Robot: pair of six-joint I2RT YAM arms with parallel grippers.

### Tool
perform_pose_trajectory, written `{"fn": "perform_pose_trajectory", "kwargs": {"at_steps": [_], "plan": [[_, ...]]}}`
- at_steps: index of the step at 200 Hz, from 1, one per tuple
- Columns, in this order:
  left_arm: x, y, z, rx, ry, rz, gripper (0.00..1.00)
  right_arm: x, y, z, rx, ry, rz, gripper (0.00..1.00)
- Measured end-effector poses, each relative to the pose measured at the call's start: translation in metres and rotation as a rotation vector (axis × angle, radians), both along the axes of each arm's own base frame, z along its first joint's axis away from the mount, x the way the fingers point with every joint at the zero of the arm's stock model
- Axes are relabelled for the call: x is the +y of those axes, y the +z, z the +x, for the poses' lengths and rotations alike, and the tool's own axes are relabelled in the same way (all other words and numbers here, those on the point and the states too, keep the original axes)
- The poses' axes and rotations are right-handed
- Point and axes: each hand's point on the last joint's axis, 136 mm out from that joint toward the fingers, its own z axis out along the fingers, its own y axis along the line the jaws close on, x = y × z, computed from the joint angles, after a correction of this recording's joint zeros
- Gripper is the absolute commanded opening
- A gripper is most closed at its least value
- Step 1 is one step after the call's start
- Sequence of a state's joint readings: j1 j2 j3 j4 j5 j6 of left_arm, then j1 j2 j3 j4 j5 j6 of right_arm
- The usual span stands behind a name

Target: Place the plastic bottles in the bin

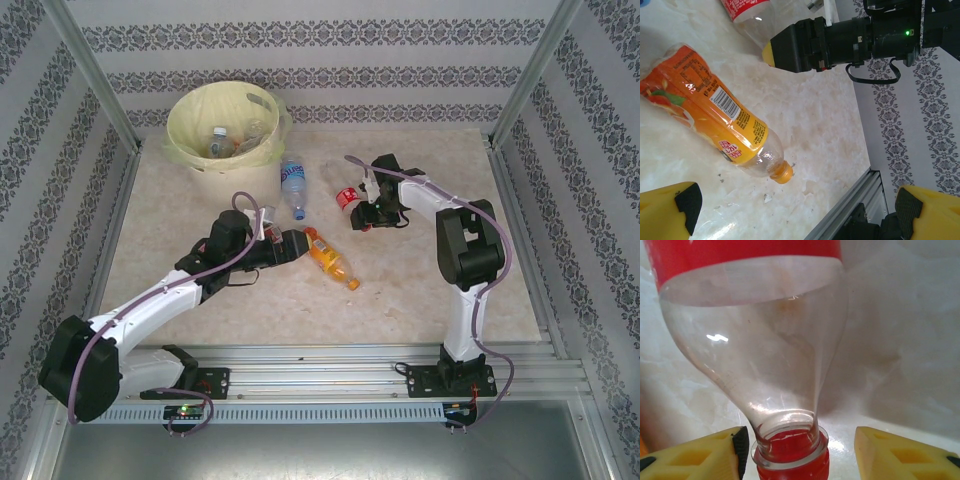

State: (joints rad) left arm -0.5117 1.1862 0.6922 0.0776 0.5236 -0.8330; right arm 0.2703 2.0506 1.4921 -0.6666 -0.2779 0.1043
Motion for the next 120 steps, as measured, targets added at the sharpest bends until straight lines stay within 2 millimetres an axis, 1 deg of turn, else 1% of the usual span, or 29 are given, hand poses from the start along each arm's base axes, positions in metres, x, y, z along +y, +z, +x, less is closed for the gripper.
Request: {"fn": "perform_pose_trajectory", "kwargs": {"at_steps": [28, 56, 90, 104, 120], "plan": [[-0.004, -0.001, 0.002, 0.002, -0.002, -0.008, 1.0, 0.0, -0.001, 0.001, 0.0, 0.001, 0.0, 0.51], [-0.008, -0.007, 0.001, 0.016, -0.01, -0.004, 1.0, 0.0, -0.001, 0.001, -0.001, 0.004, 0.0, 0.47], [-0.01, -0.008, 0.0, 0.014, -0.018, -0.004, 1.0, 0.001, -0.001, 0.001, -0.002, 0.008, 0.001, 0.36], [-0.011, -0.007, 0.0, 0.014, -0.019, -0.004, 1.0, 0.001, -0.001, 0.0, -0.002, 0.009, 0.003, 0.3], [-0.011, -0.008, 0.0, 0.014, -0.019, -0.004, 1.0, 0.002, 0.0, 0.001, -0.005, 0.007, 0.006, 0.28]]}}
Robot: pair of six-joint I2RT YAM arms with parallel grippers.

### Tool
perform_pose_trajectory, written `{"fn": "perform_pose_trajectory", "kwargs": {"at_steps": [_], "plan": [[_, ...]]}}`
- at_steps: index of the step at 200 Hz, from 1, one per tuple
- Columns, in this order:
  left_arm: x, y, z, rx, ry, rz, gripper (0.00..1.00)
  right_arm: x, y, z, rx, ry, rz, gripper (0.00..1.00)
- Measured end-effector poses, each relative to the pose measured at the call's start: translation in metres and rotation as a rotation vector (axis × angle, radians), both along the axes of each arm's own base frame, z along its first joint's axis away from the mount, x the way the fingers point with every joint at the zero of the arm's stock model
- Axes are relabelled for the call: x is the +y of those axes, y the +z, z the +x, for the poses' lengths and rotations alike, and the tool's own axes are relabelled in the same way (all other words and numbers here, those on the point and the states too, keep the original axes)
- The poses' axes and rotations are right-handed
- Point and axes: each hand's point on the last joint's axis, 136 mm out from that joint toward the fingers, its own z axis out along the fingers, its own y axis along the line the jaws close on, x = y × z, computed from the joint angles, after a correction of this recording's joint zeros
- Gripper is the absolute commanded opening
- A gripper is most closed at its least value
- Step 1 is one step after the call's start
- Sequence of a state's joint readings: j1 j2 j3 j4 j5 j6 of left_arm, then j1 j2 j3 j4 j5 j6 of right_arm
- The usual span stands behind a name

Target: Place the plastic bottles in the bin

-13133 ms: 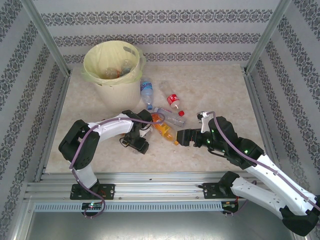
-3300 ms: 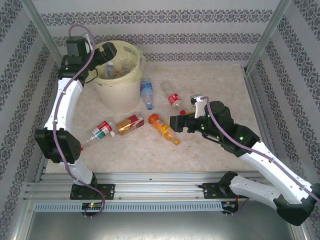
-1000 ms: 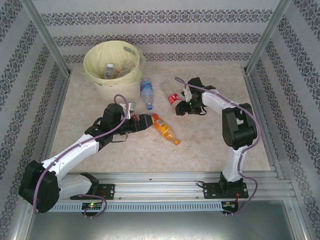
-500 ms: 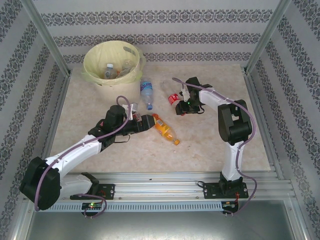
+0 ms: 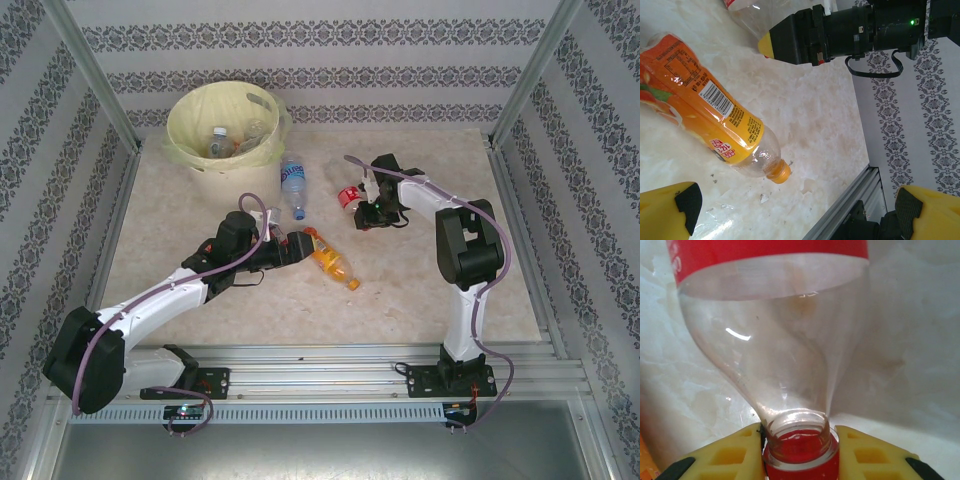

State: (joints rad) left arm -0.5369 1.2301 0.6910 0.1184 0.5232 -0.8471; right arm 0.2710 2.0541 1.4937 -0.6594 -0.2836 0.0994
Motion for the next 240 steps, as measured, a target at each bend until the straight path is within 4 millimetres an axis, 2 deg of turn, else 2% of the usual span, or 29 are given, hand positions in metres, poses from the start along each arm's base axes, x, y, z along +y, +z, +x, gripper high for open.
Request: {"fn": "perform_pose_trajectory", "kwargs": {"at_steps": [21, 48, 96, 130, 161, 185, 212, 240], "plan": [[0.001, 0.0, 0.001, 0.004, 0.01, 0.0, 1.0, 0.0, -0.001, -0.004, -0.012, -0.004, 0.011, 0.27], [0.002, 0.0, 0.003, 0.014, 0.035, -0.004, 1.0, -0.002, 0.005, -0.024, -0.011, -0.027, 0.041, 0.25], [0.005, 0.002, 0.01, 0.006, 0.077, -0.008, 1.0, 0.004, 0.042, -0.064, -0.078, -0.072, 0.152, 0.23], [0.004, 0.015, 0.022, -0.051, 0.115, -0.044, 1.0, 0.027, 0.068, -0.103, -0.111, -0.036, 0.236, 0.23], [0.0, 0.014, 0.032, -0.071, 0.128, -0.052, 1.0, 0.051, 0.089, -0.141, -0.132, 0.024, 0.313, 0.23], [-0.002, 0.014, 0.039, -0.096, 0.142, -0.061, 1.0, 0.063, 0.103, -0.163, -0.147, 0.054, 0.367, 0.23], [-0.006, 0.017, 0.046, -0.125, 0.14, -0.082, 1.0, 0.071, 0.111, -0.183, -0.148, 0.078, 0.402, 0.22], [-0.013, 0.016, 0.052, -0.142, 0.129, -0.108, 1.0, 0.078, 0.111, -0.199, -0.135, 0.101, 0.416, 0.22]]}}
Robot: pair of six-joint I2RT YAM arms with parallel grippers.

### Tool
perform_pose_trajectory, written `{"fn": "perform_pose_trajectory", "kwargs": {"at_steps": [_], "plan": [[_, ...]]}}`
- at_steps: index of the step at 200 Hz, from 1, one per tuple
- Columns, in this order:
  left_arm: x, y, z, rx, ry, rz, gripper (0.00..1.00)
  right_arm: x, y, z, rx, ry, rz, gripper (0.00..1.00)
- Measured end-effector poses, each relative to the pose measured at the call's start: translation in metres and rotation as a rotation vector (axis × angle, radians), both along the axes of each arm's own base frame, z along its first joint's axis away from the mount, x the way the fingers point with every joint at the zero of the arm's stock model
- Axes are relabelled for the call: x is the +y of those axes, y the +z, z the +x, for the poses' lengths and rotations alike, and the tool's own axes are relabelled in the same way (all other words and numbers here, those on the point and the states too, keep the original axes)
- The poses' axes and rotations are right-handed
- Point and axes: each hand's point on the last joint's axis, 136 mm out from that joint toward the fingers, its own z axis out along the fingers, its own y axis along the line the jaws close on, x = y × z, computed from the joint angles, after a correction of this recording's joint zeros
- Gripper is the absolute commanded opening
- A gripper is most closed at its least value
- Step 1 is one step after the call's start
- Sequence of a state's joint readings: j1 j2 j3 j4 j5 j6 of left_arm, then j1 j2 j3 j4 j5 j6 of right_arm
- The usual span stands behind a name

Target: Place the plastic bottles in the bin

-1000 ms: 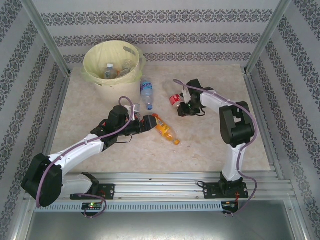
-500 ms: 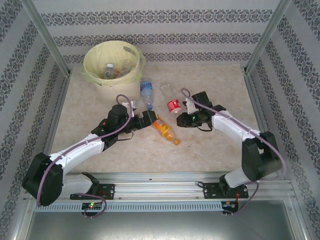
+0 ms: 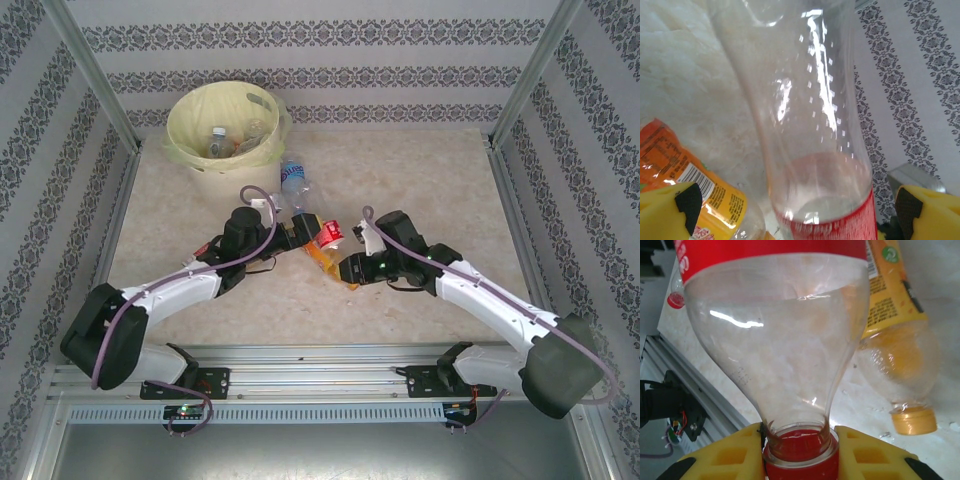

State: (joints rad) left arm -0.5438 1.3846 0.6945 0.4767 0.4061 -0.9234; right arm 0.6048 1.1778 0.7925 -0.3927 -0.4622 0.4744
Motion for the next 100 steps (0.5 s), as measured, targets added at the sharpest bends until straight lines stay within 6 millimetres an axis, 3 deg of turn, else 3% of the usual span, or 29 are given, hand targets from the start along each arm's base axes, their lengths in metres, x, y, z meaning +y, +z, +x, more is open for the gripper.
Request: {"fn": "perform_pose_trajectory", "kwargs": {"at_steps": [37, 63, 100], "plan": [[-0.007, 0.007, 0.005, -0.024, -0.013, -0.055, 0.95, 0.009, -0.001, -0.013, 0.014, 0.033, 0.009, 0.21], [-0.01, 0.01, 0.005, -0.02, -0.024, -0.081, 0.76, 0.012, 0.0, -0.016, 0.013, 0.044, 0.012, 0.21], [-0.01, 0.012, 0.005, -0.009, -0.02, -0.101, 0.57, 0.013, 0.0, -0.015, 0.008, 0.043, 0.017, 0.22]]}}
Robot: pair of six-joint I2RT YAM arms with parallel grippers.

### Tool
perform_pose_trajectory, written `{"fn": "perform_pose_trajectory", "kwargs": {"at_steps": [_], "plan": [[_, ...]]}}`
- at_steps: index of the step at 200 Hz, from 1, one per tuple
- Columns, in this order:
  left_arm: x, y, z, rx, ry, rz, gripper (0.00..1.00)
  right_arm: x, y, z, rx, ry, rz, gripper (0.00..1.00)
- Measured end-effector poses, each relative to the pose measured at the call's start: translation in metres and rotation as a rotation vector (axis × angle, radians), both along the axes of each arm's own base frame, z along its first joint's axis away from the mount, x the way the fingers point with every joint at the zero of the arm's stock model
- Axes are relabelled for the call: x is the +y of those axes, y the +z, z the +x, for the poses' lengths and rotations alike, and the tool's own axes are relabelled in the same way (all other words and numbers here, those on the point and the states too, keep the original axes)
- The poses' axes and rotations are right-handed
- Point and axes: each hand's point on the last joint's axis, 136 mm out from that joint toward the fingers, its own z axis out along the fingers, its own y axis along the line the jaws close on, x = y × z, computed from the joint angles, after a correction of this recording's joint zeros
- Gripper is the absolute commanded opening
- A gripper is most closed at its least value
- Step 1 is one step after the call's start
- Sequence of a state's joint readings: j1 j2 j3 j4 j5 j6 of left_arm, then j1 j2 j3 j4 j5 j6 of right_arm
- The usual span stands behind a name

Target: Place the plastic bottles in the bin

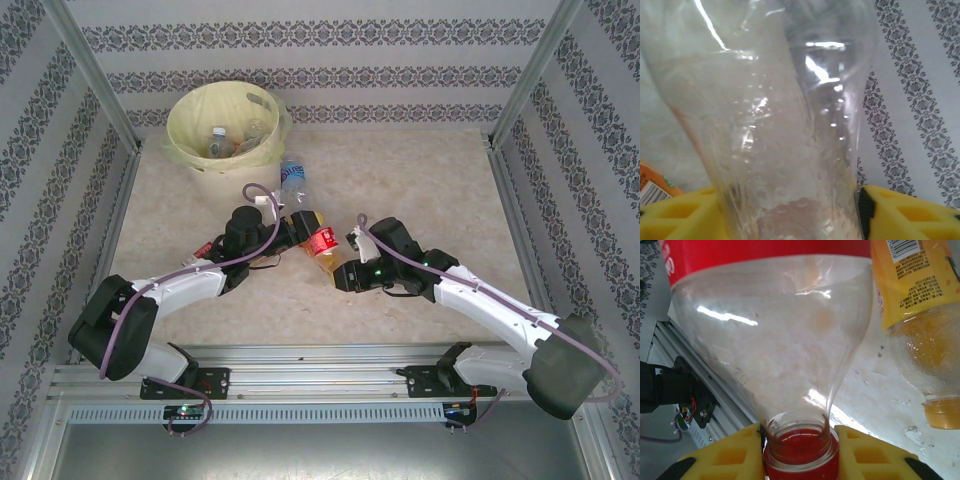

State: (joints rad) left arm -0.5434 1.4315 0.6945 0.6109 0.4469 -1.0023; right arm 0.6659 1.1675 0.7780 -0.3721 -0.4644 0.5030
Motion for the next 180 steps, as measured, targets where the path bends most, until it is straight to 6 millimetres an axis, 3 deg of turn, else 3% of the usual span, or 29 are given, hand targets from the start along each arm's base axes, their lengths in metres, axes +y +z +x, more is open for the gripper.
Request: {"fn": "perform_pose_trajectory", "kwargs": {"at_steps": [19, 34, 46, 71, 90, 117, 163, 180], "plan": [[0.0, 0.001, 0.0, 0.001, 0.0, -0.002, 0.51, 0.001, 0.0, -0.001, 0.0, 0.003, -0.002, 0.3], [0.001, 0.005, -0.002, -0.002, -0.002, 0.001, 0.5, 0.003, 0.0, -0.002, 0.005, 0.001, 0.003, 0.46], [0.002, 0.013, -0.005, -0.011, -0.008, 0.009, 0.48, 0.004, 0.002, -0.002, 0.002, -0.002, 0.006, 0.52], [-0.003, 0.042, -0.002, -0.035, -0.042, 0.04, 0.48, 0.005, 0.011, 0.0, -0.042, -0.024, 0.015, 0.76], [-0.005, 0.075, 0.004, -0.081, -0.06, 0.092, 0.49, 0.001, 0.031, 0.002, -0.099, -0.059, 0.068, 0.88], [0.004, 0.121, 0.006, -0.16, -0.05, 0.171, 0.49, -0.005, 0.055, 0.008, -0.173, -0.097, 0.097, 0.98], [0.039, 0.202, 0.029, -0.285, 0.039, 0.323, 0.51, -0.021, 0.092, 0.021, -0.276, -0.19, 0.118, 0.98], [0.056, 0.222, 0.04, -0.319, 0.091, 0.369, 0.51, -0.026, 0.105, 0.023, -0.308, -0.217, 0.126, 0.98]]}}
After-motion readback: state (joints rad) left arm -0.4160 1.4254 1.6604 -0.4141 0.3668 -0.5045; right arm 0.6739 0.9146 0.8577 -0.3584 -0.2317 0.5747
